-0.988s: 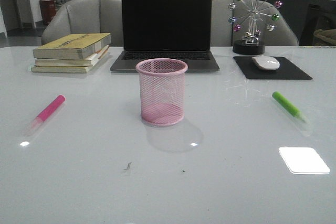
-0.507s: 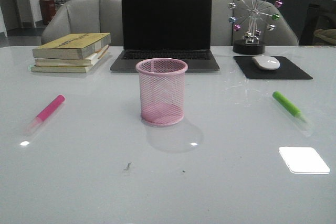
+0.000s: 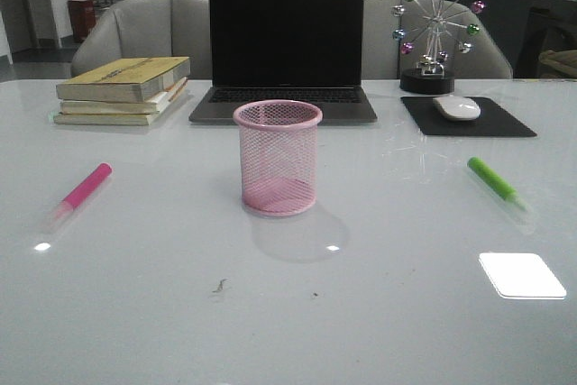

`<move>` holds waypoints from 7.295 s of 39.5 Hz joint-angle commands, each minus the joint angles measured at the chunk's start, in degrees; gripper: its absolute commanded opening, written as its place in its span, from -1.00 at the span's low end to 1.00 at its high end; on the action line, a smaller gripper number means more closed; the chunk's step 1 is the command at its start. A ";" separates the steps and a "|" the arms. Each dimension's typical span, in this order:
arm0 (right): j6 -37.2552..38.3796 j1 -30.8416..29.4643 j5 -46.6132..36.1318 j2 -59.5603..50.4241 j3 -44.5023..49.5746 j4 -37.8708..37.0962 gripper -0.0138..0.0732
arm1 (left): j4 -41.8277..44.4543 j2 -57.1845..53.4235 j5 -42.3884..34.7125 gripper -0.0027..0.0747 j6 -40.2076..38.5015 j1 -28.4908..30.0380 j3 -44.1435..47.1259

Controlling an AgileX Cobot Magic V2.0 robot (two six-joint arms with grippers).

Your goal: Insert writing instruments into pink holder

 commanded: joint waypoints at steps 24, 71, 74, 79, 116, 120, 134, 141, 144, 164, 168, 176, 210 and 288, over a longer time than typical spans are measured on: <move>0.00 -0.10 -2.84 25.36 -10.52 0.26 -0.61 | -0.38 36.97 -7.47 -0.67 -0.31 0.22 -12.46; -4.77 -0.10 11.81 29.89 -17.10 -1.06 0.18 | -0.59 39.19 -13.87 0.05 -0.31 0.22 -12.46; -4.72 -0.10 14.18 32.45 -20.74 -1.06 0.18 | -0.59 39.19 -13.87 0.05 -0.31 0.22 -12.46; -4.72 -0.10 17.75 38.16 -26.32 -1.06 0.18 | -0.59 39.19 -13.87 0.05 -0.31 0.22 -12.46; -4.52 -0.10 37.62 88.44 -61.04 -0.58 0.18 | -0.59 39.19 -13.87 0.05 -0.31 0.22 -12.46; -4.52 -0.10 37.20 91.15 -61.68 -0.34 0.18 | -0.59 39.19 -13.87 0.05 -0.31 0.22 -12.46; -4.52 -0.10 36.42 96.93 -62.04 -0.36 0.18 | -0.59 39.19 -13.87 0.05 -0.31 0.22 -12.46; -4.52 -0.10 36.14 98.52 -62.04 -0.36 0.18 | -0.59 39.19 -13.87 0.05 -0.31 0.22 -12.46; -4.52 -0.10 36.14 98.96 -62.04 -0.36 0.17 | -0.59 39.19 -13.87 0.05 -0.31 0.22 -12.46; -4.52 0.01 34.26 96.57 -63.57 0.69 -0.61 | -0.59 39.19 -13.87 0.05 -0.31 0.22 -12.46; -4.52 0.20 31.66 92.72 -64.02 1.64 -0.61 | -0.59 39.19 -13.87 0.05 -0.31 0.22 -12.46; -4.52 3.20 23.51 82.67 -64.02 2.33 -0.61 | -0.59 39.19 -13.87 0.05 -0.31 0.22 -12.46; -2.74 29.57 -28.19 75.83 -43.75 4.60 -0.62 | -0.59 39.19 -13.87 0.05 -0.31 0.22 -12.46; -7.08 11.10 12.15 58.11 -43.29 0.30 0.20 | -0.59 39.19 -13.87 0.05 -0.31 0.22 -12.46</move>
